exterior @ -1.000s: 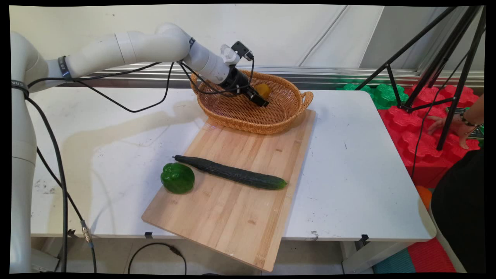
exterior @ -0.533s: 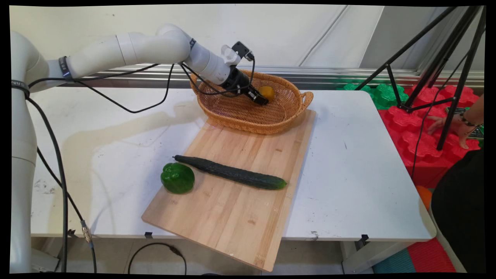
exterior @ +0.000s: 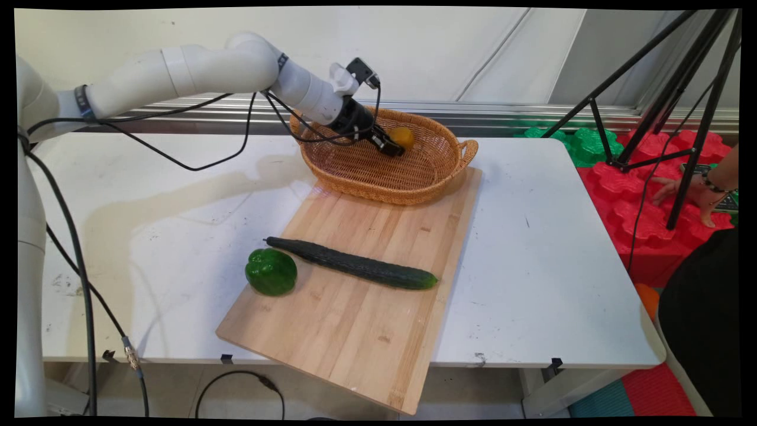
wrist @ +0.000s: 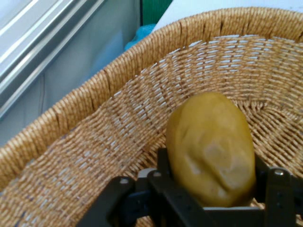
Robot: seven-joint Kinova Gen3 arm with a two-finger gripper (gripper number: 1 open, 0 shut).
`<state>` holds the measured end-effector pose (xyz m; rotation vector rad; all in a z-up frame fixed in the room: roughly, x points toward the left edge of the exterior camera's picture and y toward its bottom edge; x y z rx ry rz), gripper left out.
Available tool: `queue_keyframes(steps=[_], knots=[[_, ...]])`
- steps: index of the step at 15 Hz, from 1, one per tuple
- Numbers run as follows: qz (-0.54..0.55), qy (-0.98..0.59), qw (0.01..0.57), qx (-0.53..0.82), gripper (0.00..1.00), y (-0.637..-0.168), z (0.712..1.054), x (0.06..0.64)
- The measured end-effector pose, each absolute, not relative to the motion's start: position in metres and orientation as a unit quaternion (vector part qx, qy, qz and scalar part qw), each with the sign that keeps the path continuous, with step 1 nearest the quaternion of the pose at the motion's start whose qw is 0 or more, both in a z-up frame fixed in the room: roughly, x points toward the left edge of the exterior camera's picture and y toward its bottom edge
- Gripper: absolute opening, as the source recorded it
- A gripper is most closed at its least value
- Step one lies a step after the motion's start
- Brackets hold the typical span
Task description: Place the picked object on the cutting board
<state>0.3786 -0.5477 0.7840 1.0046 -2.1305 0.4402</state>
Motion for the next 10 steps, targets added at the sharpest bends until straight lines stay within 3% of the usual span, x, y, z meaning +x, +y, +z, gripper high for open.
queue_keyframes(steps=[10], knots=[[0.184,-0.842,0.384,0.331,0.0,-0.505,0.842,0.422]])
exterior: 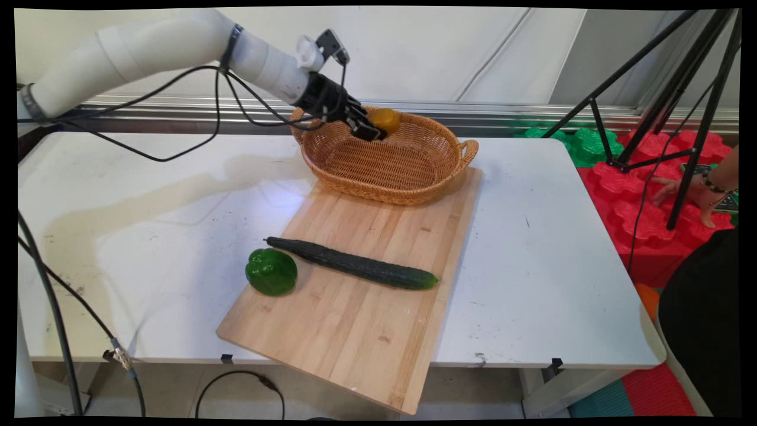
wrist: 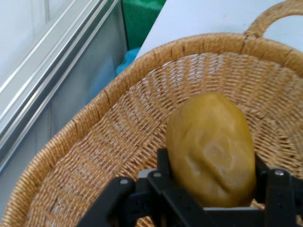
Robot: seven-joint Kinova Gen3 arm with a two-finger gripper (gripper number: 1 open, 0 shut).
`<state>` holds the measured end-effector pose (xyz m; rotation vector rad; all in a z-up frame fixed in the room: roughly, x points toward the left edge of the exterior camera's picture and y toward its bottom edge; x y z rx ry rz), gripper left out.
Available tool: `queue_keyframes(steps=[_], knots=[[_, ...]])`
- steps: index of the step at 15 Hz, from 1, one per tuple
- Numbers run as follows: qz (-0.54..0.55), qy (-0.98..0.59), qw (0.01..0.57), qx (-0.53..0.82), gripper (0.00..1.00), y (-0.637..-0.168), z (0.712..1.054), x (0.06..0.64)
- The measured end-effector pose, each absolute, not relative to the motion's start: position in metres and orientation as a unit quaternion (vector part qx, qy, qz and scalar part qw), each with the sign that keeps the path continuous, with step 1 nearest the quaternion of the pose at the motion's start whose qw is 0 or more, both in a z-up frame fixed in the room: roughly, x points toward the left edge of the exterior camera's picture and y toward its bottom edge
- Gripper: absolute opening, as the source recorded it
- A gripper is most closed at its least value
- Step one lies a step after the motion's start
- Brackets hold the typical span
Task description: Place the picked object on the cutting board
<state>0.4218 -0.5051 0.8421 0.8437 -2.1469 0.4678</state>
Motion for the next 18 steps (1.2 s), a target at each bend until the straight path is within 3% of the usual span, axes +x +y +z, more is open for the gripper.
queue_keyframes(steps=[11,18], knots=[[0.16,-0.875,0.392,0.235,0.0,-0.42,0.911,0.463],[0.126,-0.898,0.385,0.171,0.0,-0.367,0.929,0.467]])
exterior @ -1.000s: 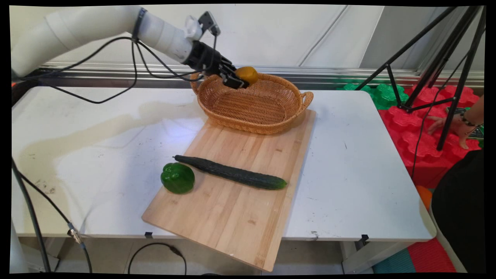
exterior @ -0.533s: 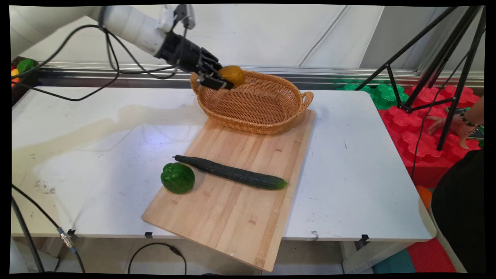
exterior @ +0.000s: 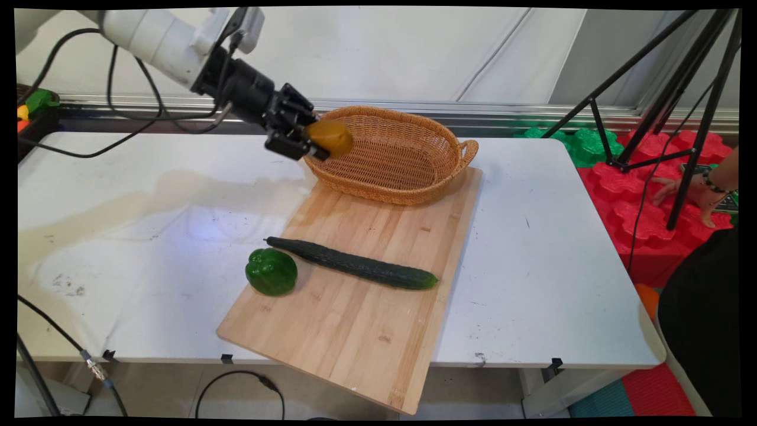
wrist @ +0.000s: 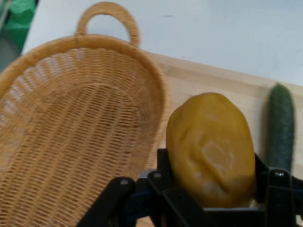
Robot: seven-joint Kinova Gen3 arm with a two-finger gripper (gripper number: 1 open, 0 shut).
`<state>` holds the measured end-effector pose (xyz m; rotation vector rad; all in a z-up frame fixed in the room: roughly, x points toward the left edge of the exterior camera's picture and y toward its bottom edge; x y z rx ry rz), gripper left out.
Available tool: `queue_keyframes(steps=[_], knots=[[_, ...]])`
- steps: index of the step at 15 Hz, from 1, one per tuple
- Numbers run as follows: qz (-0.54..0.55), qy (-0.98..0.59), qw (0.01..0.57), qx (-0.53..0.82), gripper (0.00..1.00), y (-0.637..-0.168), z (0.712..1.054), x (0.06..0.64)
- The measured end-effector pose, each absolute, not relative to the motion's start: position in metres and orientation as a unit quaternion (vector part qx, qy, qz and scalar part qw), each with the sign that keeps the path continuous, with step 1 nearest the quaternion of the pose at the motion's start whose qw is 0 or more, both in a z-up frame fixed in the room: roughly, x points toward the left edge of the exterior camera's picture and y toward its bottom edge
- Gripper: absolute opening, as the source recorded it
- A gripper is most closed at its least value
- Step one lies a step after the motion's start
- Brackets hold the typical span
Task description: Place the picked object on the cutting board
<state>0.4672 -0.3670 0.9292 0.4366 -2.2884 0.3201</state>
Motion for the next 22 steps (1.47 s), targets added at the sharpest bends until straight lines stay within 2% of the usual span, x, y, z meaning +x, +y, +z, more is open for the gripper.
queue_keyframes(steps=[8,22], knots=[[0.082,-0.921,0.368,0.094,0.0,-0.312,0.921,0.445],[0.028,-0.944,0.325,0.042,0.0,-0.266,0.85,0.378]])
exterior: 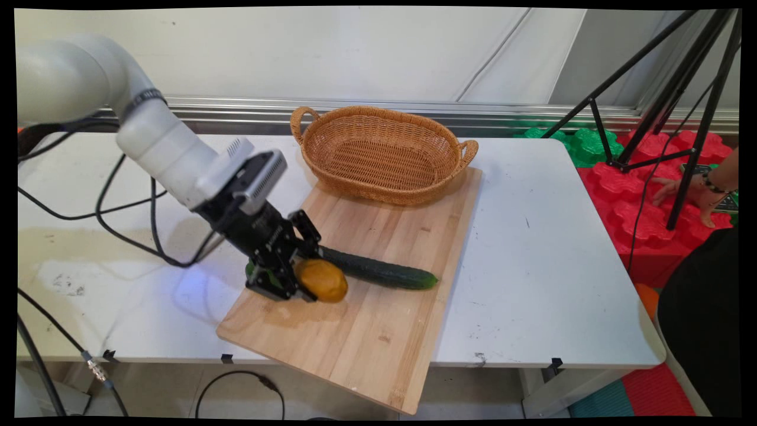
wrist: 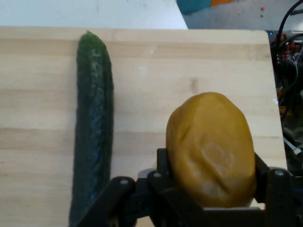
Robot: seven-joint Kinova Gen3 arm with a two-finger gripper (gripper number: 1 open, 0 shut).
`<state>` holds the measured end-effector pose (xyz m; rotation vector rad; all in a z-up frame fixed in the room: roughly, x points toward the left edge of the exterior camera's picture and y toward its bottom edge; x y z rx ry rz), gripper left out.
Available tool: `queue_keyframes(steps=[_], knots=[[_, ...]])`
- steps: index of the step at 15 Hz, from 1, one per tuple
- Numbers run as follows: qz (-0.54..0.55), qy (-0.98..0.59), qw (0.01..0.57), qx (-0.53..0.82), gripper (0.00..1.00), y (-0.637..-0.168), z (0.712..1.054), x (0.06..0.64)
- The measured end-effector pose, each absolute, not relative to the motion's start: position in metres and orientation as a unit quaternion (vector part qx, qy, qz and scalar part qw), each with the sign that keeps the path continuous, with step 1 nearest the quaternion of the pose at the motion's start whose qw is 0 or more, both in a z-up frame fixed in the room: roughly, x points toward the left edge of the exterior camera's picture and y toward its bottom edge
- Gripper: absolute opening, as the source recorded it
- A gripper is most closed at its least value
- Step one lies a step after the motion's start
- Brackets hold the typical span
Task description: Place the picked object on the cutting board
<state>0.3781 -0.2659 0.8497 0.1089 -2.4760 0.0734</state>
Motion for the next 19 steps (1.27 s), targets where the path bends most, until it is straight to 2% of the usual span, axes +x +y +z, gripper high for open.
queue_keyframes(steps=[9,14,15,19], knots=[[0.03,-0.952,0.302,0.052,0.0,-0.269,0.805,0.332],[0.039,-0.953,0.294,0.056,0.0,-0.277,0.791,0.319],[0.04,-0.953,0.293,0.057,1.0,-0.278,0.789,0.318],[0.049,-0.953,0.295,0.06,1.0,-0.284,0.785,0.314]])
